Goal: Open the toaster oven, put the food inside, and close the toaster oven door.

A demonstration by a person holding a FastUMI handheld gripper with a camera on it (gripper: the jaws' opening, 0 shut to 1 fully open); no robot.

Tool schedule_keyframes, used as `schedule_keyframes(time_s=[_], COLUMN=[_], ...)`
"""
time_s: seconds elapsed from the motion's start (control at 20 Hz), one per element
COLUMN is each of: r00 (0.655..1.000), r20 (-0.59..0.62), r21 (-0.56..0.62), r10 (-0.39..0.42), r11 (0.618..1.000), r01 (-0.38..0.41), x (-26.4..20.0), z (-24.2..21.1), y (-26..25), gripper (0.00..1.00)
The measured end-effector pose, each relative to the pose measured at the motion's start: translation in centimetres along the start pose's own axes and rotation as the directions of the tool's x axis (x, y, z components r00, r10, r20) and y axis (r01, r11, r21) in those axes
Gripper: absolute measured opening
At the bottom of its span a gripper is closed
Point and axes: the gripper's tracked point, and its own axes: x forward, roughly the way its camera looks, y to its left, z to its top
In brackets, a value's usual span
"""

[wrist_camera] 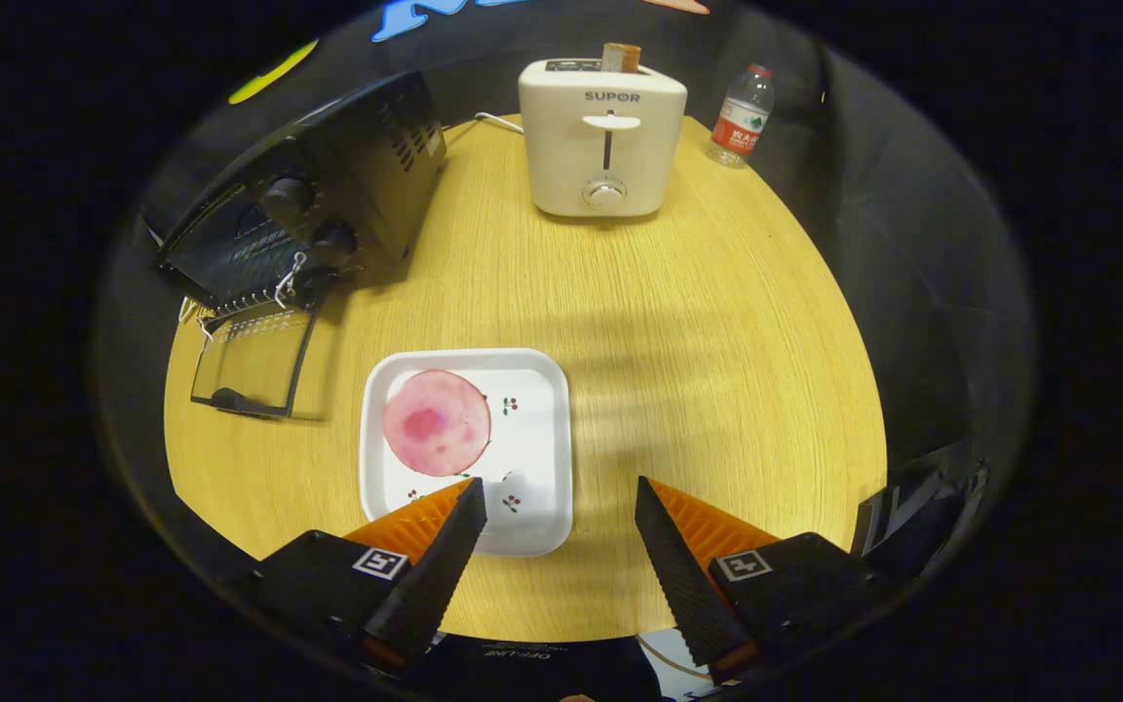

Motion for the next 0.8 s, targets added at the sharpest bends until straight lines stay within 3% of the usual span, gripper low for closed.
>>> schedule_keyframes(time_s=[0.4, 0.55, 0.75, 0.8], r00=[0.987, 0.981, 0.973, 0.972], r20=[-0.149, -0.189, -0.217, -0.219], r21=[-0.027, -0.024, -0.014, -0.016], r10=[0.053, 0.038, 0.079, 0.081], r11=[0.998, 0.999, 0.996, 0.996], r01=[-0.058, -0.043, -0.084, -0.087], x=[3.4, 3.9, 4.1, 4.0], z=[-0.6, -0.8, -0.9, -0.6], y=[0.7, 0.9, 1.6, 1.2], gripper=[0.94, 0.69, 0.31, 0.31])
